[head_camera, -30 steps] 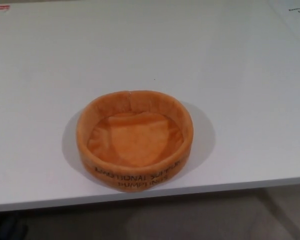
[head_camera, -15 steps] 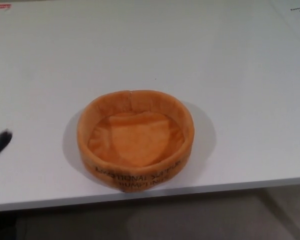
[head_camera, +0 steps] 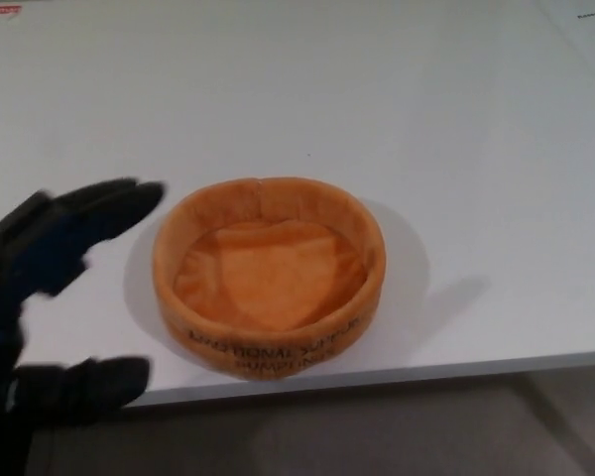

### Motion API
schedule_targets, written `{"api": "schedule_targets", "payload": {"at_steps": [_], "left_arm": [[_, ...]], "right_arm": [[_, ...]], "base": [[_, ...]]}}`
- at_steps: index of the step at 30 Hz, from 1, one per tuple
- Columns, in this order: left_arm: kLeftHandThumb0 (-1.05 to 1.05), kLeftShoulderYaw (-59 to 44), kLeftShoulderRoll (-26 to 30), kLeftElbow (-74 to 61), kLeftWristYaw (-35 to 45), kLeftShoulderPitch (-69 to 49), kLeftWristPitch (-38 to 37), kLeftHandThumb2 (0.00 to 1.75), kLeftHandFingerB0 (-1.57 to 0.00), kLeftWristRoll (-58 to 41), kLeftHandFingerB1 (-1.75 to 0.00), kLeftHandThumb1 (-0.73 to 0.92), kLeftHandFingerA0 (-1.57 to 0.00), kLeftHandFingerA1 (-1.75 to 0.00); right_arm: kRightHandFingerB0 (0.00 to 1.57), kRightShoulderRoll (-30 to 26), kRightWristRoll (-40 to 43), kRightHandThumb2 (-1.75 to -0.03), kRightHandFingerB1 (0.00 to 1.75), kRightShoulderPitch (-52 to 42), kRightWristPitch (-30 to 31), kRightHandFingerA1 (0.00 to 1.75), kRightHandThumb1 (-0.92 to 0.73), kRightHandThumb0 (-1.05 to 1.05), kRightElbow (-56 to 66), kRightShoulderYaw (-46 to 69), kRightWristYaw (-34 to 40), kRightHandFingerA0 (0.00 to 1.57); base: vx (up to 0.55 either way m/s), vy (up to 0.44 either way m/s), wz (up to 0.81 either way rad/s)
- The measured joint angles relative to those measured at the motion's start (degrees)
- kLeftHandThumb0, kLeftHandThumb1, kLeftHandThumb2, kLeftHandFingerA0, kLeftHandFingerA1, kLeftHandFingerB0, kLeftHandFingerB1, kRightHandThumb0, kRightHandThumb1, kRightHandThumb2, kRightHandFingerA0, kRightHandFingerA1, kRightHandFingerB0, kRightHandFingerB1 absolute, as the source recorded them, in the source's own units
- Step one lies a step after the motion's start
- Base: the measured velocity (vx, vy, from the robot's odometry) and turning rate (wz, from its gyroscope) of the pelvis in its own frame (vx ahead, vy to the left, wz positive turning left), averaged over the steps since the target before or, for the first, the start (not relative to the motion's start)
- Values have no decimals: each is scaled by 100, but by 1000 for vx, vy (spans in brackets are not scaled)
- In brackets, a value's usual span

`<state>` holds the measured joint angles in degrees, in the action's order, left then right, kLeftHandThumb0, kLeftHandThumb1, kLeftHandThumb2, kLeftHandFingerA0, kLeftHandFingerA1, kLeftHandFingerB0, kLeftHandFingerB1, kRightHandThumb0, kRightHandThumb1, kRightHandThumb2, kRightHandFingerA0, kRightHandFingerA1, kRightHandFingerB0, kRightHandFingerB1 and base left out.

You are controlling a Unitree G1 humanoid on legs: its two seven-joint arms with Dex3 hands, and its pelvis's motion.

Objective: A soft plate is kept in the center of the table close to the robot and the robot uses its left hand to pick up the plate, turns it upside down and places it back on the table

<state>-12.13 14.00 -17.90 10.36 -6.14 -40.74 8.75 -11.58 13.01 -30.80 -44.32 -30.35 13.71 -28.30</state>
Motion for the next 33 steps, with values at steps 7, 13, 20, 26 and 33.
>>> {"api": "schedule_targets", "payload": {"at_steps": [7, 13, 20, 26, 33], "left_arm": [[-85, 493, 243, 49, 97, 751, 539, 67, -29, 550, -30, 86, -32, -34], [-87, 876, 550, 624, 125, 1373, 672, 66, -28, 1000, -30, 84, -33, -36], [-89, 1571, 848, 1344, 199, 2065, 845, 65, -29, 1535, -30, 81, -33, -35], [-105, 2076, 872, 1688, 307, 2475, 1296, 101, -18, 2042, -36, 53, -24, -42], [-105, 2522, 870, 2112, 403, 2880, 1923, 65, -25, 2559, -29, 70, -30, -35]], "right_arm": [[24, -5, -13, -67, 29, 2, 9, 45, -88, -67, 151, -2, 17, 39], [25, -6, -4, -67, 29, 16, 55, 44, -87, -67, 175, -3, 16, 40], [25, -7, -2, -67, 29, 18, 88, 44, -87, -65, 206, -10, 10, 41], [24, -7, -9, -67, 30, 20, 98, 44, -88, -66, 246, -12, 13, 40], [24, -12, -9, -67, 30, 14, 118, 44, -88, -66, 354, -20, 13, 41]], "base": [[0, 0, 0], [0, 0, 0], [0, 0, 0], [0, 0, 0], [0, 0, 0]]}}
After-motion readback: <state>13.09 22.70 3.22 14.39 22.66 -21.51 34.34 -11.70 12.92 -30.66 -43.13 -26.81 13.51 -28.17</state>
